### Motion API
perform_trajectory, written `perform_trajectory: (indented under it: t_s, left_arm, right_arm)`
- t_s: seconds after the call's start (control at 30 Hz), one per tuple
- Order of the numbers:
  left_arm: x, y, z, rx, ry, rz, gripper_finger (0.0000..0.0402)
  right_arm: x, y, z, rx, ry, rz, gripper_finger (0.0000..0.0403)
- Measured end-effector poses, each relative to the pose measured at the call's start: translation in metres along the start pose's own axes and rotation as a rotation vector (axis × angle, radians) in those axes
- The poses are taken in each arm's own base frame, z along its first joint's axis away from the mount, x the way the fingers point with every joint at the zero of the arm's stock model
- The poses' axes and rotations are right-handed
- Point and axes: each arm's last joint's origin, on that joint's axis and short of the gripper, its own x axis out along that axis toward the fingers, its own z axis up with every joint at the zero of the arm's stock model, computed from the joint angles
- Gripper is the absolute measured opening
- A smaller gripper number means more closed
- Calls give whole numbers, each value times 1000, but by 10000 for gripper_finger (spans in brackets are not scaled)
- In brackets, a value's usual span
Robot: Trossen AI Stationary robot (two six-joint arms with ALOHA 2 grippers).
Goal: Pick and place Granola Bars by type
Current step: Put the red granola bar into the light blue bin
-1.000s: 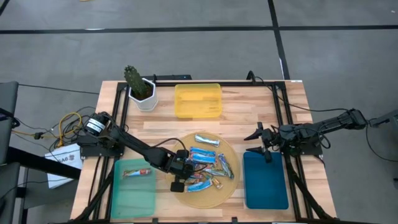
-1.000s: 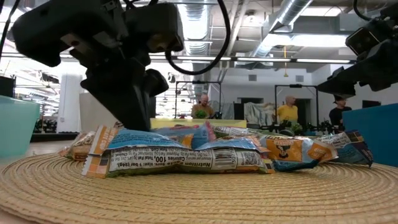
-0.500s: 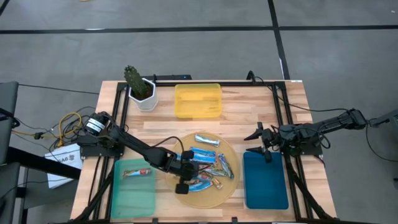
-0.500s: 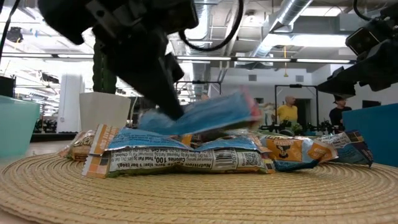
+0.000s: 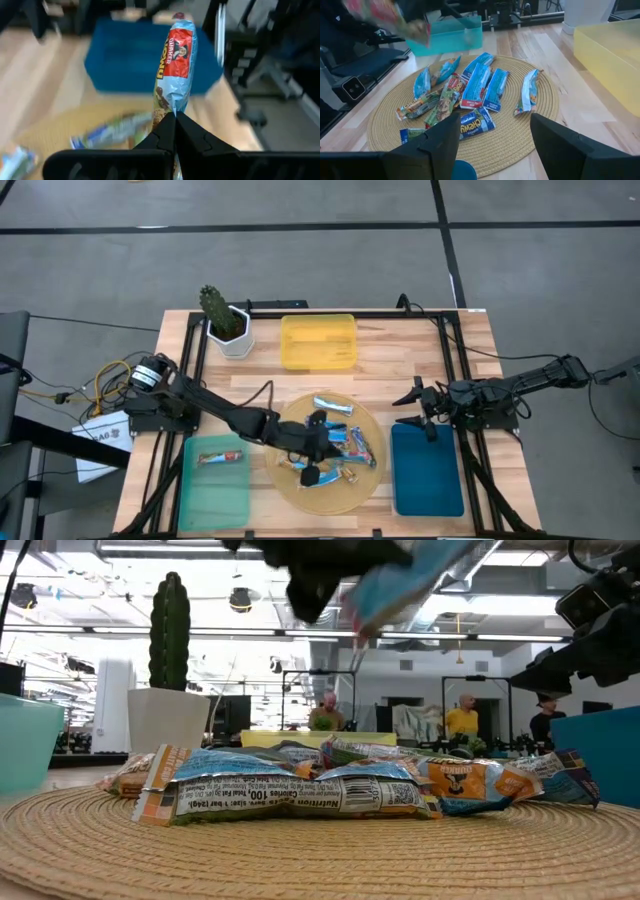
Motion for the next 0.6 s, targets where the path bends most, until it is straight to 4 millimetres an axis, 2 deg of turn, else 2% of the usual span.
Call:
perform_trajectory:
  t_s: [0.27,0.6]
  left_arm:
    - [-17,0,33,-36,-210,-25,0]
    - [-20,-1,36,-38,-219,-24,0]
  right_arm:
    - [0,0,0,0,-1,0,234]
    - [0,0,0,0,-2,0,234]
